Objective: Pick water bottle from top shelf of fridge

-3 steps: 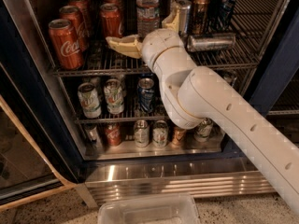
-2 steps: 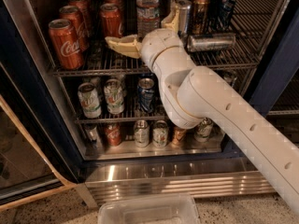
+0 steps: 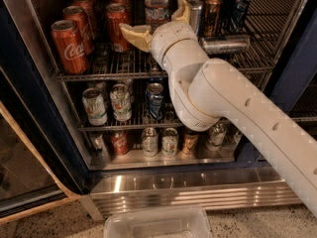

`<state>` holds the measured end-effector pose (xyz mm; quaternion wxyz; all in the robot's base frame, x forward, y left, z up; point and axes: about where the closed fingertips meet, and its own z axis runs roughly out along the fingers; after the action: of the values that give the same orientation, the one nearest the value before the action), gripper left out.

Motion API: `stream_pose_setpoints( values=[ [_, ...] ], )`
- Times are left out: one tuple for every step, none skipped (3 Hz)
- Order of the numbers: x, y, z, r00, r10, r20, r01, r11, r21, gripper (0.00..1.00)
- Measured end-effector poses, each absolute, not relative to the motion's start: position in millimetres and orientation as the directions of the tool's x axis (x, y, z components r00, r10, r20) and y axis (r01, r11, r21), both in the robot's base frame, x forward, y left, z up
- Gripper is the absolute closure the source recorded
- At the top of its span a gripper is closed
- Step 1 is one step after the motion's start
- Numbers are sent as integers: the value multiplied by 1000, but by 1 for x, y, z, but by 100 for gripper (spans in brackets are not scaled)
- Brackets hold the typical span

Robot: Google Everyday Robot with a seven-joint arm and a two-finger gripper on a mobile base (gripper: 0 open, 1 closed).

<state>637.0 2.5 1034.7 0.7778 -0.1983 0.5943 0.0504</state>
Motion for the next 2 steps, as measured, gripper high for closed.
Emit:
stream_pose_setpoints(
  values=[
    [639,3,1034,229,-134,-964,-332,920,-207,29],
    [644,3,1032,188,-116,-975,-348,921,-176,26]
  ],
)
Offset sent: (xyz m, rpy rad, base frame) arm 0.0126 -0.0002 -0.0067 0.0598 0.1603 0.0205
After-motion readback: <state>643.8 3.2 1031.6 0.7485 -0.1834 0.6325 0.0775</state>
